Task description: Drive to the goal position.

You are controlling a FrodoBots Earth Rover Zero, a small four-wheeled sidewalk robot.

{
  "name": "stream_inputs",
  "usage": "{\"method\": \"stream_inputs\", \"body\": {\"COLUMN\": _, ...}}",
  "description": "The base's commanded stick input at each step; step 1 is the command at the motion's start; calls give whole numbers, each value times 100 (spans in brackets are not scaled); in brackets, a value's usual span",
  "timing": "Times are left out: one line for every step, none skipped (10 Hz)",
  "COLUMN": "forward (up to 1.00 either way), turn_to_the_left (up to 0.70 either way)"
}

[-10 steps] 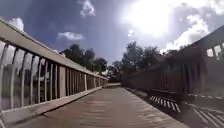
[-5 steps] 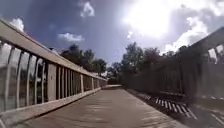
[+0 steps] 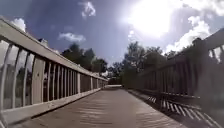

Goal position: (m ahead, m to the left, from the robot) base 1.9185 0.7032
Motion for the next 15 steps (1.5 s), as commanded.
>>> {"method": "stream_inputs", "body": {"forward": 70, "turn_to_the_left": 0}}
{"method": "stream_inputs", "body": {"forward": 70, "turn_to_the_left": 0}}
{"method": "stream_inputs", "body": {"forward": 70, "turn_to_the_left": 0}}
{"method": "stream_inputs", "body": {"forward": 70, "turn_to_the_left": 0}}
{"method": "stream_inputs", "body": {"forward": 70, "turn_to_the_left": 0}}
{"method": "stream_inputs", "body": {"forward": 70, "turn_to_the_left": 0}}
{"method": "stream_inputs", "body": {"forward": 70, "turn_to_the_left": 0}}
{"method": "stream_inputs", "body": {"forward": 70, "turn_to_the_left": 0}}
{"method": "stream_inputs", "body": {"forward": 70, "turn_to_the_left": 0}}
{"method": "stream_inputs", "body": {"forward": 70, "turn_to_the_left": 0}}
{"method": "stream_inputs", "body": {"forward": 70, "turn_to_the_left": 0}}
{"method": "stream_inputs", "body": {"forward": 70, "turn_to_the_left": 0}}
{"method": "stream_inputs", "body": {"forward": 70, "turn_to_the_left": 0}}
{"method": "stream_inputs", "body": {"forward": 70, "turn_to_the_left": 0}}
{"method": "stream_inputs", "body": {"forward": 70, "turn_to_the_left": 0}}
